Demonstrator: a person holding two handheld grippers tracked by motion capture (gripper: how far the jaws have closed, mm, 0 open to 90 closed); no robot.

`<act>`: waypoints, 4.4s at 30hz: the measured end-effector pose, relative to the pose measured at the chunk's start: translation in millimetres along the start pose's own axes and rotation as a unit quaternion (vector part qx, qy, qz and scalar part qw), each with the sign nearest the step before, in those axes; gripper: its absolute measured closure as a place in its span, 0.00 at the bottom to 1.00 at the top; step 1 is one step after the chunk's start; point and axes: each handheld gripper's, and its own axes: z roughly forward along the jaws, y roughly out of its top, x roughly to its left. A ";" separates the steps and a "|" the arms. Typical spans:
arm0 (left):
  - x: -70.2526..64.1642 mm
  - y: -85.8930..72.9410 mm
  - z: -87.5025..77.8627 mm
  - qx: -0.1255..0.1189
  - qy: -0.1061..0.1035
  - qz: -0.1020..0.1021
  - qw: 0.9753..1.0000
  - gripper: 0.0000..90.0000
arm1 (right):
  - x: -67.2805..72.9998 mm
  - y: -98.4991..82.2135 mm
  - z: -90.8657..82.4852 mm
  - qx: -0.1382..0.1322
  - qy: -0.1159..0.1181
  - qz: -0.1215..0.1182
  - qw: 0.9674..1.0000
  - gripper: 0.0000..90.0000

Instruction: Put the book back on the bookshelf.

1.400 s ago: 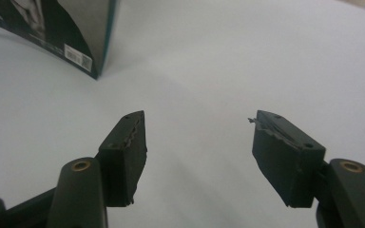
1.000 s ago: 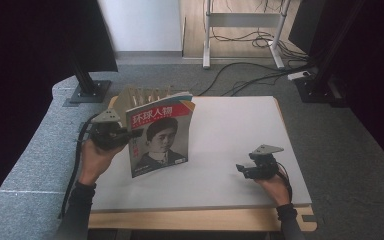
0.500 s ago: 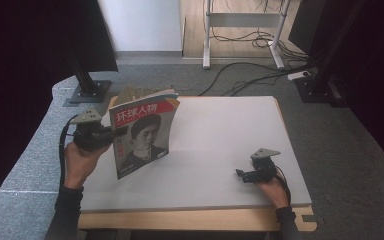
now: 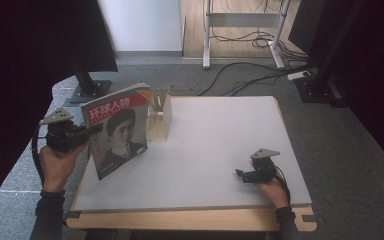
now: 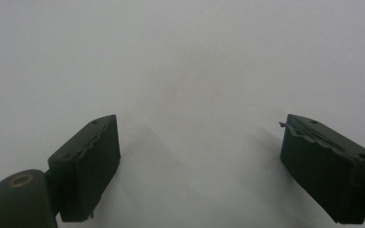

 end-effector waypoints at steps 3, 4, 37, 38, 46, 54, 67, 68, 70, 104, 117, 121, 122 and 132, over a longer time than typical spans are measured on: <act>6.7 0.0 -6.7 -0.003 0.018 -0.007 1.000 0.97 | 0.0 0.0 0.1 0.000 0.000 0.000 1.000 0.13; 9.0 0.0 -8.4 -0.005 0.023 -0.009 1.000 0.97 | 0.0 0.0 0.0 0.000 0.000 0.000 1.000 0.13; 37.7 22.3 77.2 0.007 0.039 -0.032 0.999 0.96 | -0.3 -0.2 0.0 0.000 0.001 0.001 1.000 0.14; 37.6 23.7 75.3 0.022 0.034 -0.028 0.999 0.96 | -0.2 -0.2 0.0 0.000 0.001 0.001 1.000 0.14; 34.6 22.7 69.5 0.093 0.025 -0.010 0.995 0.95 | 0.1 -0.1 0.1 0.000 0.000 0.001 1.000 0.13; 37.4 19.2 69.9 0.014 0.055 -0.030 0.998 0.97 | 0.0 -0.1 0.0 0.000 0.001 0.000 1.000 0.13; 39.3 7.4 98.9 0.002 0.101 -0.025 0.995 0.96 | 0.1 -0.2 0.0 0.001 0.001 0.000 1.000 0.13; 41.9 5.0 99.3 0.000 0.102 -0.030 0.994 0.96 | 0.1 -0.2 0.1 0.000 0.000 0.000 1.000 0.13; 47.0 0.7 97.8 -0.004 0.103 -0.043 0.994 0.95 | 0.1 -0.2 0.0 0.001 0.001 -0.001 1.000 0.13; 45.2 -20.4 56.6 -0.030 0.057 -0.057 0.996 0.08 | 0.9 0.4 0.5 0.000 -0.003 -0.005 1.000 0.13; 16.9 -36.6 32.2 -0.028 0.034 -0.031 0.999 0.00 | 1.2 0.6 0.5 0.001 -0.004 -0.005 1.000 0.13; 5.5 -40.2 27.9 -0.035 0.027 -0.021 0.999 0.00 | 1.2 0.6 0.5 0.001 -0.005 -0.005 1.000 0.13; 2.4 -41.0 27.4 -0.035 0.024 -0.018 0.999 0.00 | 1.2 0.6 0.5 0.001 -0.005 -0.005 1.000 0.13; -31.6 -47.5 44.9 -0.024 -0.014 0.014 1.000 0.00 | 1.4 0.6 0.4 0.000 -0.006 -0.006 1.000 0.13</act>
